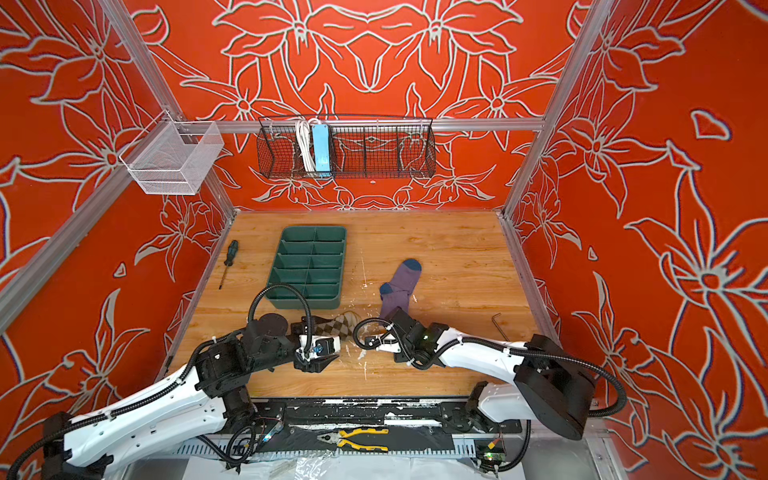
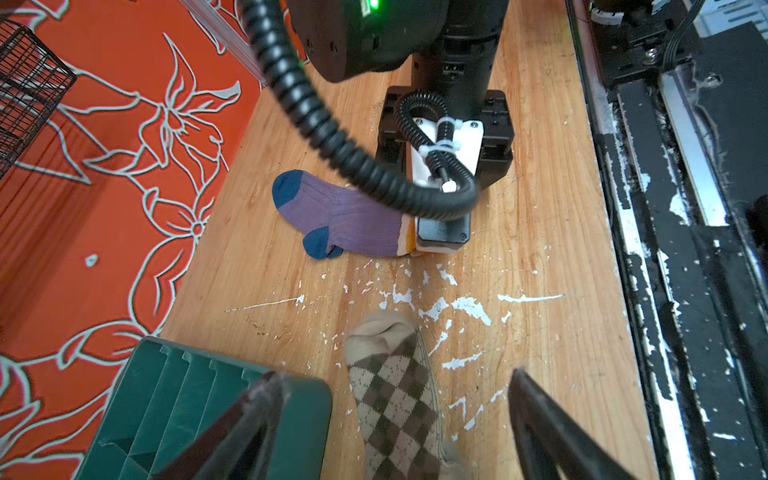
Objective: Roll the socks
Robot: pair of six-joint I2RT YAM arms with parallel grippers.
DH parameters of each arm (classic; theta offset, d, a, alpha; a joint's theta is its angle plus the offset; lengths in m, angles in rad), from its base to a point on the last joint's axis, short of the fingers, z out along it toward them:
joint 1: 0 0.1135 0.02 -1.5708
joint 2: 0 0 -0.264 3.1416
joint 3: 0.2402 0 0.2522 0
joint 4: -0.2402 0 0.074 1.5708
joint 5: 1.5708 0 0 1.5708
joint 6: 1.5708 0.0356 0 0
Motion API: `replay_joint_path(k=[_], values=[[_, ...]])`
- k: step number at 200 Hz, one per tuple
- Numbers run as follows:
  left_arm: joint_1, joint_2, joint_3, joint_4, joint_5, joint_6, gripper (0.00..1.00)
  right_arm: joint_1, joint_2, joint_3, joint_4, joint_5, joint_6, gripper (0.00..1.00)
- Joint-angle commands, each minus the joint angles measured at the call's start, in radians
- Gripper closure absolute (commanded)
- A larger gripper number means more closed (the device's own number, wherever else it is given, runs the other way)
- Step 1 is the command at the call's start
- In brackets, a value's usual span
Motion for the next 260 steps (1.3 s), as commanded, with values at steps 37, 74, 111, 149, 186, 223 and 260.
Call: replay_joint_path(k=[37,74,111,149,186,223,260], values=[[-0.006,0.002,0.013,-0.022,0.002,0.018,0.17,0.007,0.061,0.011,-0.028,-0.025,0.021,0.67],[-0.006,-0.009,0.057,-0.056,-0.008,0.004,0.17,0.007,0.119,0.112,-0.195,-0.143,0.115,0.95],[-0.006,-0.028,0.1,-0.123,0.006,0.028,0.17,0.002,0.225,0.22,-0.366,-0.27,0.194,1.0],[-0.016,-0.014,0.135,-0.18,0.012,0.1,0.18,-0.047,0.321,0.32,-0.491,-0.429,0.232,1.0],[-0.079,0.036,0.091,-0.123,-0.043,0.163,0.18,-0.136,0.417,0.421,-0.571,-0.547,0.231,1.0],[-0.177,0.168,0.007,0.1,-0.149,0.221,0.21,-0.209,0.511,0.498,-0.626,-0.612,0.221,1.0],[-0.207,0.375,-0.041,0.346,-0.152,0.186,0.26,-0.265,0.54,0.517,-0.639,-0.622,0.208,1.0]])
